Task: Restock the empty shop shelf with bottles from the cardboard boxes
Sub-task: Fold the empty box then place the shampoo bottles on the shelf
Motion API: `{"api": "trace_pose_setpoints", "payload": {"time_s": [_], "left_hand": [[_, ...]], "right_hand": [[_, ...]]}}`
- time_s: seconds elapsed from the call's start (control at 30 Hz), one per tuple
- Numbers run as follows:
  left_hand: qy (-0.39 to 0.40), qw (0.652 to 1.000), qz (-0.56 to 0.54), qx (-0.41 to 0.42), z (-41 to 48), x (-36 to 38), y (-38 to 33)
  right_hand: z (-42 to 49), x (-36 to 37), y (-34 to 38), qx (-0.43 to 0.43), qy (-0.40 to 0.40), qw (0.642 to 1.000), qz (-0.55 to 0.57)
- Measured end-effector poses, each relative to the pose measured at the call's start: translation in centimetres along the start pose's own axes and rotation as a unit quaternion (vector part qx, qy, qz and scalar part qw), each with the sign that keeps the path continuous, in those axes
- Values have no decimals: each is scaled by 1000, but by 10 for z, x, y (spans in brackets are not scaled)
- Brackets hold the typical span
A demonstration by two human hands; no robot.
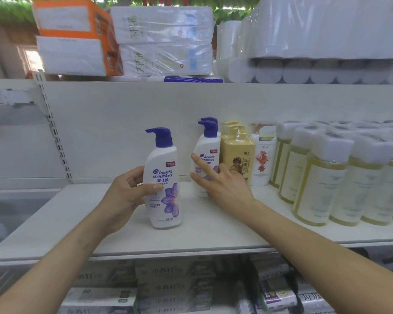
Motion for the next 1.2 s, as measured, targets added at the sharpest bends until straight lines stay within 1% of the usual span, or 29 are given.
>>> {"api": "trace_pose_setpoints", "payload": {"time_s": [0.2, 0.33, 0.57, 0.67, 0.73, 0.77, 0.9, 0.97, 1.03, 1.1, 1.2], "left_hand": [[5, 1000, 0, 8, 0, -4, -3], [-2, 1000, 4, 6, 0, -6, -3], [-9, 1000, 14, 11, 4, 1, 0], [-11, 1000, 20, 10, 11, 15, 2], [-11, 1000, 20, 12, 17, 29, 2], [-8, 1000, 18, 13, 20, 37, 2], [16, 999, 27, 12, 33, 72, 9], [15, 999, 30, 7, 39, 85, 15], [8, 999, 43, 9, 44, 88, 19], [-8, 994, 110, 22, 43, 85, 19], [-38, 965, 256, 39, 40, 76, 20]], "right_hand": [[1, 2, 2, 1, 12, 1000, 7], [-5, 4, -4, -22, 20, 1000, 9], [-18, -3, -16, -34, -14, 999, 17], [-33, -8, -17, 12, -73, 996, 59], [-45, -13, -18, 58, -117, 985, 117], [-51, -14, -19, 78, -126, 978, 145], [-66, -16, -18, 140, -109, 950, 255], [-69, -19, -16, 159, -118, 928, 317], [-70, -22, -13, 173, -125, 897, 387], [-70, -23, -8, 180, -115, 867, 451], [-69, -23, 0, 188, -93, 841, 499]]}}
Point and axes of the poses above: each hand's wrist, its own z-axis towards the middle knuckle, its own x-axis out of the palm, y = z × x, the point moved 2 cm from there along z, towards the middle knuckle, and after that the axes turned 13 degrees about -x, right-handed, at the moved point
